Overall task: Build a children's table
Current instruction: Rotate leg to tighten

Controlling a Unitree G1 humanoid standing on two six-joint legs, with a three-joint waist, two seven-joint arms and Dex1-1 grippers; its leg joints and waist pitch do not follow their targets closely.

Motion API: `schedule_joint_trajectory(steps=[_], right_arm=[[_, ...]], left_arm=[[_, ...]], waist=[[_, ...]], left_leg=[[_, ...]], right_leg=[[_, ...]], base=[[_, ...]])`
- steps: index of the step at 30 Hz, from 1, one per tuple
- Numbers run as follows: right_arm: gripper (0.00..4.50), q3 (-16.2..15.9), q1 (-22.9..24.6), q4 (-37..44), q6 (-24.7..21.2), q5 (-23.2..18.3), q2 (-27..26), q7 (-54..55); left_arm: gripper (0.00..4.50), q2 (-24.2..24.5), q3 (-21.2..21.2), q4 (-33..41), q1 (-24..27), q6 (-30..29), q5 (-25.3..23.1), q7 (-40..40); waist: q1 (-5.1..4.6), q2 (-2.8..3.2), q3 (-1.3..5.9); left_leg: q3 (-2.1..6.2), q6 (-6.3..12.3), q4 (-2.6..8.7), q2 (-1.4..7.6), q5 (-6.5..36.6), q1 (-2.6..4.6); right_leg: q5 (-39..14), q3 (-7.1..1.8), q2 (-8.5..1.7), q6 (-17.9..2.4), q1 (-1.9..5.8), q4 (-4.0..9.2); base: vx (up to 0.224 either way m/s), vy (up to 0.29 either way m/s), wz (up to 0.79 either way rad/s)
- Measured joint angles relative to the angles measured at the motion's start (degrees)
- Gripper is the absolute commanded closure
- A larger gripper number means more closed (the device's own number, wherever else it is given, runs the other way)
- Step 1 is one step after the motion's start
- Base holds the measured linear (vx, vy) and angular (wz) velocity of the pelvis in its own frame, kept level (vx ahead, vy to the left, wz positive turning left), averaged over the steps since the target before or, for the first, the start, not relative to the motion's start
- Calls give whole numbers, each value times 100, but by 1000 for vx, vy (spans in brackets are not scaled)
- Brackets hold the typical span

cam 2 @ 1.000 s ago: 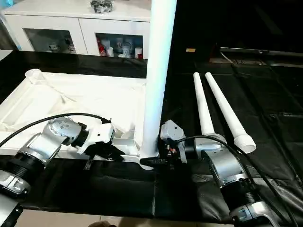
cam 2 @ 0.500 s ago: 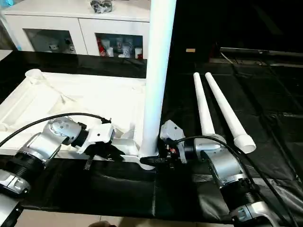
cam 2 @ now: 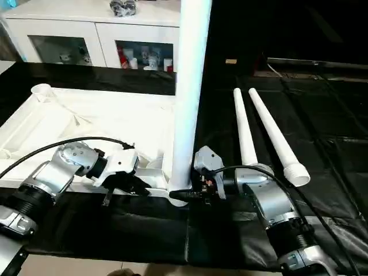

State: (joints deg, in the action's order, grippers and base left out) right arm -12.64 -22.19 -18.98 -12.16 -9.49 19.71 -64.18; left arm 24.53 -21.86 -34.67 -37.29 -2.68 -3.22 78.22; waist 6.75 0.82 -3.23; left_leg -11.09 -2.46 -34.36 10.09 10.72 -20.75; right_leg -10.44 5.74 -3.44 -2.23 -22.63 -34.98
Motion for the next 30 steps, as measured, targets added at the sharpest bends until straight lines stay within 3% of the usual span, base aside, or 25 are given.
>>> schedule_joint_trajectory(steps=[6,9,12,17,18,19,24,30], right_arm=[[181,563,-72,-285,-426,87,-682,1631],[181,950,-472,-813,-538,237,-1264,2836],[181,1049,-760,-1123,-541,346,-1390,3465],[181,1114,-1016,-1316,-595,498,-1468,3819],[125,1116,-1027,-1317,-592,514,-1471,3821],[112,1135,-1045,-1328,-586,539,-1485,3827],[76,1172,-1026,-1299,-487,554,-1558,3850],[28,1093,-516,-751,-274,547,-1497,3722]], left_arm=[[450,-519,355,-1,-20,-1107,-35,-1070],[450,-1004,715,14,-56,-1903,-19,-2021],[450,-1380,852,26,-114,-2245,-19,-2629],[450,-1571,870,66,-166,-2340,-77,-3056],[450,-1570,873,77,-166,-2337,-89,-3059],[450,-1570,873,97,-166,-2337,-98,-3074],[450,-1511,806,173,-166,-2260,-141,-3099],[450,-1391,719,139,-162,-1983,-158,-3025]], waist=[[-194,5,-3],[-338,6,-4],[-389,6,-4],[-368,6,-4],[-359,6,-4],[-355,6,-4],[-358,6,-4],[-322,8,-5]], left_leg=[[0,-1,-3,-1,0,59],[15,-2,-2,-3,0,65],[16,-2,5,-5,0,61],[16,4,42,-7,8,57],[16,4,50,-7,8,54],[16,5,53,-7,7,50],[14,9,46,-7,4,0],[15,6,44,-7,4,-22]], right_leg=[[-3,0,0,6,46,25],[-3,9,0,5,47,39],[0,9,0,2,45,52],[21,9,2,-25,37,52],[20,9,3,-25,32,54],[18,10,4,-26,26,53],[25,8,4,-37,-21,52],[28,8,4,-35,-40,52]], base=[[0,0,0],[0,0,0],[0,0,0],[0,0,0],[0,0,0],[0,0,0],[0,0,0],[0,0,0]])
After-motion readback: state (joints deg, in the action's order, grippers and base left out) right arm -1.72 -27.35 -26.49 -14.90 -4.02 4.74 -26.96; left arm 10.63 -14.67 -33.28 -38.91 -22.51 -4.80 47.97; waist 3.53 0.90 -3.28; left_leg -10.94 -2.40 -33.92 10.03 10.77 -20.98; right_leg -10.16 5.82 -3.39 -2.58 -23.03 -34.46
